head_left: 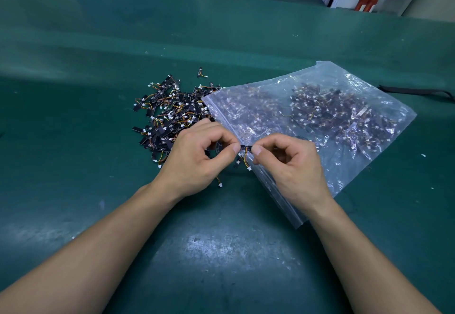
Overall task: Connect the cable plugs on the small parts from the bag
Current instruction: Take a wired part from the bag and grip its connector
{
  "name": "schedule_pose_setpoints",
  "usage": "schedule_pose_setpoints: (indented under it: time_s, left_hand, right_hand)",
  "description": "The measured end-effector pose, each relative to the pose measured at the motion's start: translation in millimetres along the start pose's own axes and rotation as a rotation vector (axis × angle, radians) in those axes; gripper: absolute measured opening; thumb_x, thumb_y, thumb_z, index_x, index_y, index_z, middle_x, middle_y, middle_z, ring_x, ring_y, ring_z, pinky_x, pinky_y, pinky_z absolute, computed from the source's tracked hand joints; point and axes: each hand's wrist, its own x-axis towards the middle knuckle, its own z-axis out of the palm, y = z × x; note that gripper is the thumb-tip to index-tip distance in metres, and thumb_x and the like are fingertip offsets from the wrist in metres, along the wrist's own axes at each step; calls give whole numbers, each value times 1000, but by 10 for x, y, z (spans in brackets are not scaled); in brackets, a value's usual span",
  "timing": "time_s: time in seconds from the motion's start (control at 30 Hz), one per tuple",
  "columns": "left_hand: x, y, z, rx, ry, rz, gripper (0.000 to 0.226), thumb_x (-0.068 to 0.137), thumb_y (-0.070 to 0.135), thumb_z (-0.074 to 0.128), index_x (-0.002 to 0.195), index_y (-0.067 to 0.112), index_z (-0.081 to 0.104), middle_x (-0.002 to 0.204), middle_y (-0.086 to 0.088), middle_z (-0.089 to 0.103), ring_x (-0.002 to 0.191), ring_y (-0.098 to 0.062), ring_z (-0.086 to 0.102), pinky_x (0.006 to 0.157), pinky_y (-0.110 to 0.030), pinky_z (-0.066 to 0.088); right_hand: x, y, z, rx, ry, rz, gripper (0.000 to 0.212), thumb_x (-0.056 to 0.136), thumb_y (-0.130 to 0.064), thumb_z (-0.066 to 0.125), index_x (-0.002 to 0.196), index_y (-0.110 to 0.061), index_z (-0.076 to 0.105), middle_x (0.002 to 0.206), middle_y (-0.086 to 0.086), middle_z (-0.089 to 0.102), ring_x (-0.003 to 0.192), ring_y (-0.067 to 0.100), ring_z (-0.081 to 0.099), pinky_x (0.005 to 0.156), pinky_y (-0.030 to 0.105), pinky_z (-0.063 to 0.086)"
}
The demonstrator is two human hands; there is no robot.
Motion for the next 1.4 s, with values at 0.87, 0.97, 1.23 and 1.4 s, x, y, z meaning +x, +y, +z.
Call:
schedule_pose_setpoints:
  time_s: [0.87,0.97,1.23,1.4]
  left_hand:
    - [-7,2,-4,3,-4,19,14,88,13,68,74,10,68,72,6,64,72,-12,52,70,-27,42]
    - [-8,3,-7,-13,-10,22,17,89,19,64,76,10,68,73,6,65,73,-15,53,71,-29,43]
    - [-8,4,1,12,8,25,14,89,14,65,76,10,68,73,4,64,73,-16,53,71,-30,44]
    - [-14,9,-6,-7,4,24,17,89,19,64,75,10,68,74,5,65,73,-16,54,72,-30,44]
  right_hand:
    - [-1,22,7,-31,-2,-9,14,87,-19,68,74,-22,73,68,-3,70,56,27,53,55,32,44]
    - [1,28,3,-44,-5,-11,18,89,-15,70,74,-24,71,66,3,68,54,12,47,53,24,40]
    - [-8,12,-6,-7,2,9,12,86,-20,70,75,-21,73,68,-1,70,56,28,51,53,34,41]
    - [-4,26,2,-43,3,-2,20,90,-11,72,73,-22,72,65,1,67,54,12,47,53,25,40]
